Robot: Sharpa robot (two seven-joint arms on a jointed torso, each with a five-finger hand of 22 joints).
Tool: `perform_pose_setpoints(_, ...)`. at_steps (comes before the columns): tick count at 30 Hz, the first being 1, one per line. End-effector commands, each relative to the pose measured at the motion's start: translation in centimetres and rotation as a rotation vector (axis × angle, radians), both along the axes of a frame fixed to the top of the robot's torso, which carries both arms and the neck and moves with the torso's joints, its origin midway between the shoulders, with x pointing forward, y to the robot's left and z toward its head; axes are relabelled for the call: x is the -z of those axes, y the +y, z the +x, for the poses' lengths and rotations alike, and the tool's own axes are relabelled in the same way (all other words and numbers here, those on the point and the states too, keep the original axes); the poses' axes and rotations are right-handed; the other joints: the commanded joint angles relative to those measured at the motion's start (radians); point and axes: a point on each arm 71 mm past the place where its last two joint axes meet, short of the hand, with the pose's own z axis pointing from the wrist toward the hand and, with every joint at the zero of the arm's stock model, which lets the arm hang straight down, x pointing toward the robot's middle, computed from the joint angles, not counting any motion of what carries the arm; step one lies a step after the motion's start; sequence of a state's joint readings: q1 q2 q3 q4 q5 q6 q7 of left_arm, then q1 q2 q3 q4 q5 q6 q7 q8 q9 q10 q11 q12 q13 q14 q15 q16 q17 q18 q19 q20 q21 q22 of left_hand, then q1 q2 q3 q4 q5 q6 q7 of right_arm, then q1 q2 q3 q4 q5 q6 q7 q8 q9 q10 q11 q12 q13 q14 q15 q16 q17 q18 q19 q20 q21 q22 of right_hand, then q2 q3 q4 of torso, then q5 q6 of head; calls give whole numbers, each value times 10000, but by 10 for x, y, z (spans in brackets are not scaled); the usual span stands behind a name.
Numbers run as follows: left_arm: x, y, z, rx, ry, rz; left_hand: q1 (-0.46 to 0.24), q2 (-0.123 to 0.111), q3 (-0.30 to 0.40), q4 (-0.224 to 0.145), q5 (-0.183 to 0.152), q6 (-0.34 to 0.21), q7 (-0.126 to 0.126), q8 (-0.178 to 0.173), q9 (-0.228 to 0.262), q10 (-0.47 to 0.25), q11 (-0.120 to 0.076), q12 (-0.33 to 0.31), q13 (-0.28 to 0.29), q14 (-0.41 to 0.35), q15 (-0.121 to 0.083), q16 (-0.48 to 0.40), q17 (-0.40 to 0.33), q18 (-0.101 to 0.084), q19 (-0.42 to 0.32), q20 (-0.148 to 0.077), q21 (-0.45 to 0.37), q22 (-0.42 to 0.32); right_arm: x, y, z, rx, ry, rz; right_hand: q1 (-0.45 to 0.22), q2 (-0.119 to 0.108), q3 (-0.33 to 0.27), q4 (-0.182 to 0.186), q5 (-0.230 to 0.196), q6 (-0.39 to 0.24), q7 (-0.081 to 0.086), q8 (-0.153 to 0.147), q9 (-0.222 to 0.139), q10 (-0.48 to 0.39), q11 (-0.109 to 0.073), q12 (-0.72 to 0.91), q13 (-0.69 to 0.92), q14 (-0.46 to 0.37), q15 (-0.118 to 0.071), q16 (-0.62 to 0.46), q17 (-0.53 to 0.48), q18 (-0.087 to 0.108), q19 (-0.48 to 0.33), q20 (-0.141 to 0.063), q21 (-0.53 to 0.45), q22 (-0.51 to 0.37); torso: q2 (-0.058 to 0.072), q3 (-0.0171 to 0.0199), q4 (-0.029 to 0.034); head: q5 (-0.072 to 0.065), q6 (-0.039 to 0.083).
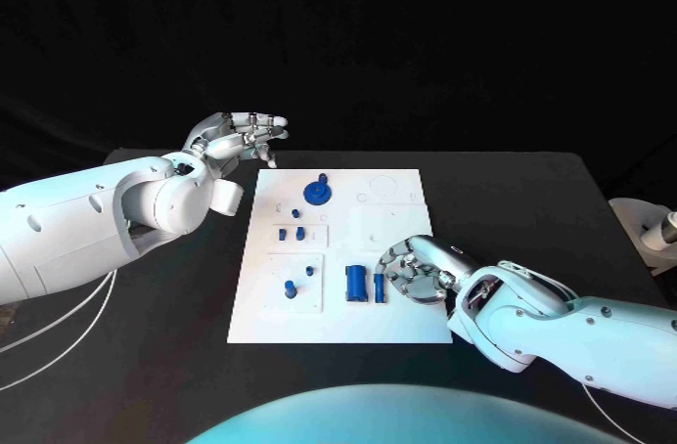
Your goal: Assemble the parts on the task board
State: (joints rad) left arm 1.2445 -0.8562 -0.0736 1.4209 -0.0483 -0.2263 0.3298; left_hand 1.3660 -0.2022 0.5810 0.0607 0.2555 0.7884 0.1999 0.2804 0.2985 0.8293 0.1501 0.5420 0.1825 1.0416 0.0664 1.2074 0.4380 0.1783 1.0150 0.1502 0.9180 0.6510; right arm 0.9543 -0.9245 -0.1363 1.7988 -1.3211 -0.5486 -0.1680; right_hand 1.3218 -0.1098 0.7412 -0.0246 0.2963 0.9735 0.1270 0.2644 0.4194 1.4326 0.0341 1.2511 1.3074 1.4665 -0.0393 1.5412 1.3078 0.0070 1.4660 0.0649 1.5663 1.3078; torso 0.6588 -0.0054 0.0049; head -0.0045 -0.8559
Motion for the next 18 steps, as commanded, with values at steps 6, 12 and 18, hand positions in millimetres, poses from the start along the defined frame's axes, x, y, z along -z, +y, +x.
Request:
perform_pose_setpoints(6,-1,-1,0,132,-22,-109,-91,15,8,69,47,-64,193,46,-12,-90,1,29,-9,-26,12,66,-9,69,24,52,-26,-10,4,4,-1,-239,139,-282,-155,-42,45,0,-55,76,14,33,9,35,52,54,705,909,72,45,2022,-70,1048,51,45,2630,0,7,11,4,-14)
perform_pose_setpoints(12,-1,0,0,91,-24,-93,-91,15,8,69,47,-64,193,46,-12,-90,1,29,-9,-26,12,66,-9,69,24,52,-26,-10,4,5,0,-242,97,-266,-229,-45,59,-18,-127,51,18,13,-4,28,54,39,692,906,71,41,2013,-70,1048,50,45,2630,-5,-4,-5,9,-14)
perform_pose_setpoints(18,-1,0,1,88,-23,-91,-91,15,8,69,47,-64,193,46,-12,-90,1,29,-9,-26,12,66,-9,69,24,52,-26,-10,5,5,1,-209,66,-314,-312,-65,50,-35,-208,20,29,-10,-18,18,61,20,677,902,76,34,1997,-70,1048,53,45,2630,0,0,2,19,-33)
